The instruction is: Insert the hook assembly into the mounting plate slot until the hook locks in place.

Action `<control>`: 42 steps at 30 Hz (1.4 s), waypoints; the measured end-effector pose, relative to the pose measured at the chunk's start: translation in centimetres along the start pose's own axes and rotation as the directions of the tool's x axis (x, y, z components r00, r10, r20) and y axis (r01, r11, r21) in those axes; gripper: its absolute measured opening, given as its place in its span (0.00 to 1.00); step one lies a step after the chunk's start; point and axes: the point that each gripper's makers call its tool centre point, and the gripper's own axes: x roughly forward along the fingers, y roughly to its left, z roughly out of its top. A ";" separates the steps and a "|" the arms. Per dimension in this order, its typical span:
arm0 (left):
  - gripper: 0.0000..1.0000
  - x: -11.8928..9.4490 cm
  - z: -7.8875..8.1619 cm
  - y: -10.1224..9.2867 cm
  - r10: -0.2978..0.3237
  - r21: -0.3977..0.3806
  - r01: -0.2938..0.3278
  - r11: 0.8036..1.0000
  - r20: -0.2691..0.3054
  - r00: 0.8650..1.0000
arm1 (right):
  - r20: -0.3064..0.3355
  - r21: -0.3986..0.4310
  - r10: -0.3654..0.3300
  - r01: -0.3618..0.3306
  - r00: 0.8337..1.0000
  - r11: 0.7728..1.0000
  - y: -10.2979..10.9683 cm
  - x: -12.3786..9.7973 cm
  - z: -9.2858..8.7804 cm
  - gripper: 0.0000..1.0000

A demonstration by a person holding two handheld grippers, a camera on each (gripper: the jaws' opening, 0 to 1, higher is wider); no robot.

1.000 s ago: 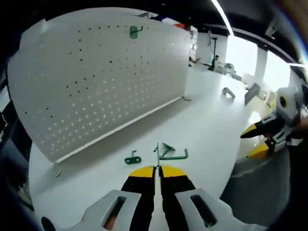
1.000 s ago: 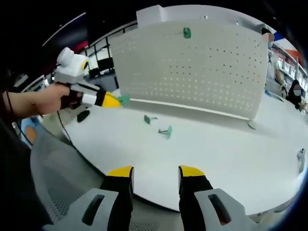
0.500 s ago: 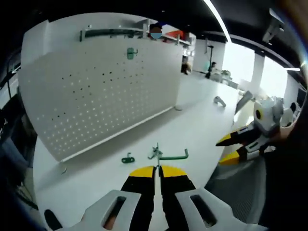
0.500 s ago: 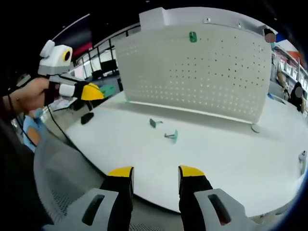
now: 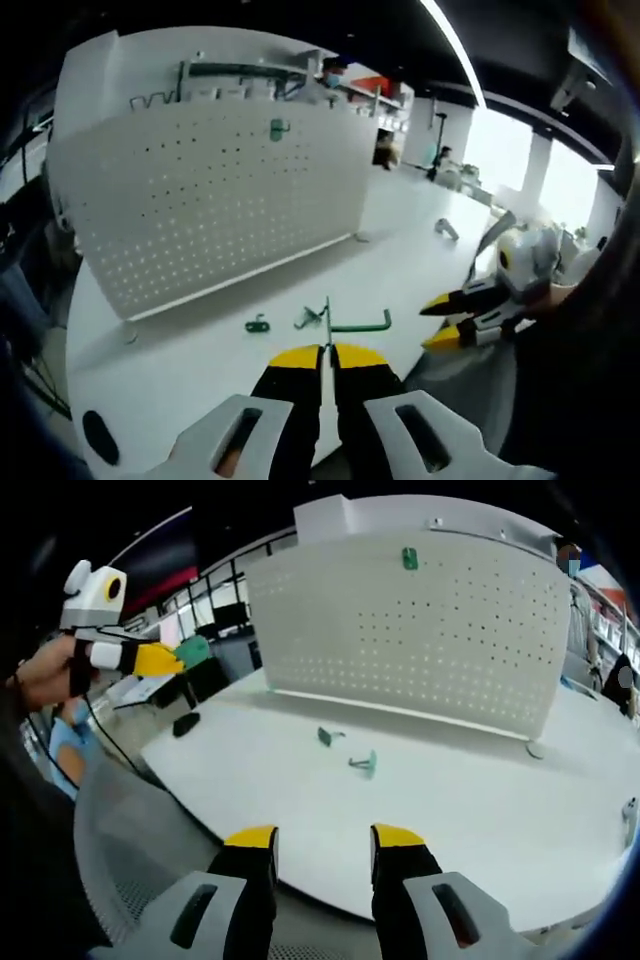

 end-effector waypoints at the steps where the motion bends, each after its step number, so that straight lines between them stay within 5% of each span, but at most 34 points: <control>1: 0.03 0.0 0.0 0.0 0.001 -0.001 -0.001 1.000 0.000 1.000 | 0.007 -0.001 0.003 -0.003 1.000 1.000 0.1 -0.1 0.3 0.36; 14: 0.03 -0.4 1.0 -0.8 -0.001 -0.019 0.002 1.000 0.037 0.999 | 0.096 0.037 0.039 -0.043 0.995 0.998 1.3 -1.0 4.0 0.35; 24: 0.03 0.1 1.3 -1.2 -0.010 -0.040 0.012 0.999 0.050 0.999 | 0.216 0.108 0.100 -0.126 0.971 0.986 2.9 -1.5 8.5 0.35; 31: 0.03 0.3 1.9 -1.3 -0.012 -0.042 0.014 0.999 0.064 0.998 | 0.323 0.190 0.192 -0.263 0.927 0.946 5.3 -2.2 11.9 0.35; 42: 0.03 0.9 2.1 -1.8 -0.026 -0.056 0.030 0.998 0.073 0.997 | 0.319 0.241 0.261 -0.345 0.911 0.907 7.5 -0.6 12.7 0.32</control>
